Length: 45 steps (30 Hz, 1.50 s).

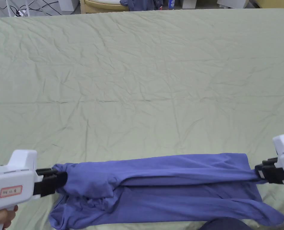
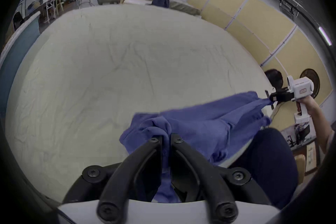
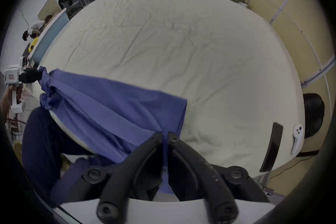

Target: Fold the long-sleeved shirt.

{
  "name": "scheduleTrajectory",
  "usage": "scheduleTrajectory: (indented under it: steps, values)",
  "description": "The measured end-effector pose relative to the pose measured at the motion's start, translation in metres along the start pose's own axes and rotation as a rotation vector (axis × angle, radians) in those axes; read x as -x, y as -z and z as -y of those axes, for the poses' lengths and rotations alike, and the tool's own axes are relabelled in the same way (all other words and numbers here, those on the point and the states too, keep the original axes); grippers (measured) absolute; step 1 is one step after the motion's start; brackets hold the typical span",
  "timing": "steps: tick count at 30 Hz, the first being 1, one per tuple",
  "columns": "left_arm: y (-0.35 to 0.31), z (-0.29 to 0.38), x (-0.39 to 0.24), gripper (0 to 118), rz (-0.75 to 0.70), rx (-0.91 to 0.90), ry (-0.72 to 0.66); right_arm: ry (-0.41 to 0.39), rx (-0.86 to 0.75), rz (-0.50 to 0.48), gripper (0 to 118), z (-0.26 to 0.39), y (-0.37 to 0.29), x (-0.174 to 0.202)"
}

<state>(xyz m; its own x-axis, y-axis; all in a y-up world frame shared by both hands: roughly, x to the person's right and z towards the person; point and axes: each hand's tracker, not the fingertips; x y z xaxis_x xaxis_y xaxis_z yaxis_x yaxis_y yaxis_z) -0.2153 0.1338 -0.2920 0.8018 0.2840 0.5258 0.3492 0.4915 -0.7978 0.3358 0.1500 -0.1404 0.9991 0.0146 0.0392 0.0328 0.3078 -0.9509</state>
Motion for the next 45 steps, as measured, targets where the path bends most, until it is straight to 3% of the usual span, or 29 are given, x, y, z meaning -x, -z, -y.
scheduleTrajectory:
  steps: [12, 25, 26, 27, 28, 29, 30, 31, 32, 34, 36, 38, 40, 41, 42, 43, 44, 45]
  values:
    - [0.026, 0.031, 0.009, 7, -0.016, 0.113, -0.050, -0.015, 0.117, 0.028, 8, 0.040, 0.040, 0.011]
    - [0.048, 0.027, 0.019, 7, -0.051, 0.157, -0.065, 0.160, 0.090, -0.021, 9, 0.057, 0.071, -0.010]
    - [0.047, 0.027, 0.020, 9, -0.049, 0.155, -0.072, 0.175, 0.082, -0.026, 14, 0.060, 0.071, -0.011]
    - [0.044, 0.027, 0.022, 15, -0.044, 0.146, -0.081, 0.186, 0.072, -0.028, 17, 0.062, 0.070, -0.012]
    - [0.039, 0.028, 0.018, 29, -0.045, 0.136, -0.085, 0.187, 0.064, -0.024, 27, 0.063, 0.068, -0.013]
    - [0.034, 0.027, 0.017, 65, -0.071, 0.107, -0.094, 0.186, 0.059, -0.009, 63, 0.064, 0.063, -0.011]
    - [0.024, 0.026, 0.016, 95, -0.108, 0.058, -0.099, 0.165, 0.039, 0.059, 94, 0.066, 0.053, -0.011]
    - [0.012, 0.025, 0.016, 117, -0.130, 0.009, -0.104, 0.147, 0.030, 0.119, 118, 0.067, 0.045, -0.011]
    - [0.001, 0.024, 0.014, 118, -0.119, -0.035, -0.128, 0.152, 0.022, 0.133, 118, 0.070, 0.036, -0.014]
    - [-0.028, 0.021, 0.014, 116, -0.089, -0.173, -0.185, 0.197, -0.068, 0.067, 118, 0.071, 0.005, -0.021]
    - [-0.043, 0.019, 0.014, 116, -0.159, -0.220, -0.254, 0.295, -0.148, 0.037, 118, 0.071, -0.015, -0.028]
    - [-0.054, 0.018, 0.014, 116, -0.193, -0.248, -0.315, 0.333, -0.225, 0.019, 118, 0.065, -0.041, -0.021]
    - [-0.064, 0.017, 0.015, 113, -0.137, -0.246, -0.394, 0.395, -0.296, -0.037, 117, 0.060, -0.056, -0.016]
    - [-0.068, 0.017, 0.016, 93, -0.070, -0.224, -0.413, 0.424, -0.321, -0.080, 105, 0.057, -0.063, -0.012]
    - [-0.070, 0.017, 0.019, 60, 0.024, -0.212, -0.432, 0.450, -0.351, -0.155, 80, 0.055, -0.067, -0.008]
    - [-0.068, 0.017, 0.020, 6, 0.094, -0.192, -0.462, 0.467, -0.377, -0.220, 44, 0.053, -0.067, -0.003]
    - [-0.069, 0.016, 0.020, 1, 0.169, -0.209, -0.500, 0.467, -0.380, -0.244, 2, 0.051, -0.065, 0.003]
    - [-0.067, 0.015, 0.023, 0, 0.161, -0.202, -0.524, 0.465, -0.390, -0.272, 3, 0.048, -0.066, 0.010]
